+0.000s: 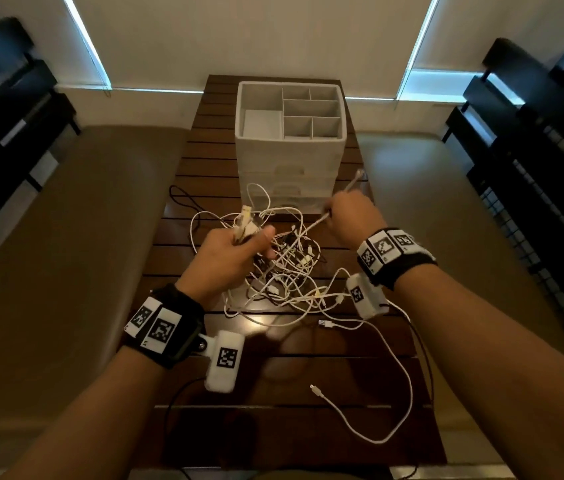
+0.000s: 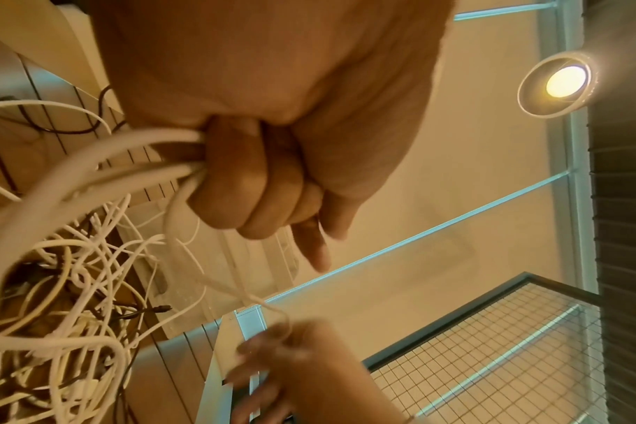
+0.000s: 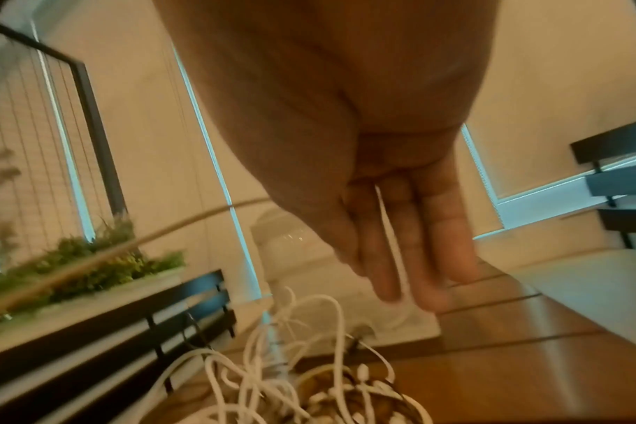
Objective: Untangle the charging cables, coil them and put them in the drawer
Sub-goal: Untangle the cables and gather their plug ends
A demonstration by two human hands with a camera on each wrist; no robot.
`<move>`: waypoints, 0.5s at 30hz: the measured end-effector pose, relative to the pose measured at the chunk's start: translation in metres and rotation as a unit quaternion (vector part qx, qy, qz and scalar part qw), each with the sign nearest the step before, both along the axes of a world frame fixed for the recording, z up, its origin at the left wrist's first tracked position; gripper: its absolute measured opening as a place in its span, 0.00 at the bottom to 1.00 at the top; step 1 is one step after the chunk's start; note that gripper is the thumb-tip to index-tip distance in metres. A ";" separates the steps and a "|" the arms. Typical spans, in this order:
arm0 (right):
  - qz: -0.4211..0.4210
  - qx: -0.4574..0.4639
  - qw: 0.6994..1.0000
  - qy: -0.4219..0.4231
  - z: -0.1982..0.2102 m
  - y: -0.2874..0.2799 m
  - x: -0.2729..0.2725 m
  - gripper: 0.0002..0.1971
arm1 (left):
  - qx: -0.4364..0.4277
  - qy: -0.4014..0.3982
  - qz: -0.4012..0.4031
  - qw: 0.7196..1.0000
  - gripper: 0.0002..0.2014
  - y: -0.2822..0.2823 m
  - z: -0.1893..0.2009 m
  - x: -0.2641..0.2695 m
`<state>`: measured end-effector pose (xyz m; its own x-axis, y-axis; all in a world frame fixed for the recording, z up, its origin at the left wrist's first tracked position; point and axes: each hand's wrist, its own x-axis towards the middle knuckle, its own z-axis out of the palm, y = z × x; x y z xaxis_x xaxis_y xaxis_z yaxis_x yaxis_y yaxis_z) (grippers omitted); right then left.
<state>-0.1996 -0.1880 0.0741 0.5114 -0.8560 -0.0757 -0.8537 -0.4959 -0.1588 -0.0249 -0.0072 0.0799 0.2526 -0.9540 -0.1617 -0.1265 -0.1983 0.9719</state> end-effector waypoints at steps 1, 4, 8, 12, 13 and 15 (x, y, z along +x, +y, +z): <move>-0.008 0.025 0.998 0.057 -0.005 0.002 -0.007 0.10 | -0.003 0.038 0.012 0.999 0.21 0.000 0.000 0.002; 0.006 0.147 0.969 0.199 -0.011 0.018 -0.023 0.13 | -0.024 0.130 0.067 0.989 0.23 -0.004 -0.002 0.005; 0.040 0.103 0.989 0.101 0.000 0.023 -0.022 0.17 | -0.067 0.183 0.101 0.976 0.26 -0.008 -0.002 0.006; 0.171 0.259 0.926 -0.214 0.025 0.067 0.005 0.30 | -0.111 0.196 0.074 0.972 0.30 -0.014 0.004 -0.004; 0.197 0.287 0.916 -0.198 0.024 0.082 0.014 0.31 | -0.122 0.196 0.066 0.971 0.30 -0.015 0.006 -0.006; 0.214 0.277 0.922 -0.165 0.002 0.100 0.027 0.21 | -0.146 0.226 0.042 0.962 0.31 -0.016 0.010 -0.009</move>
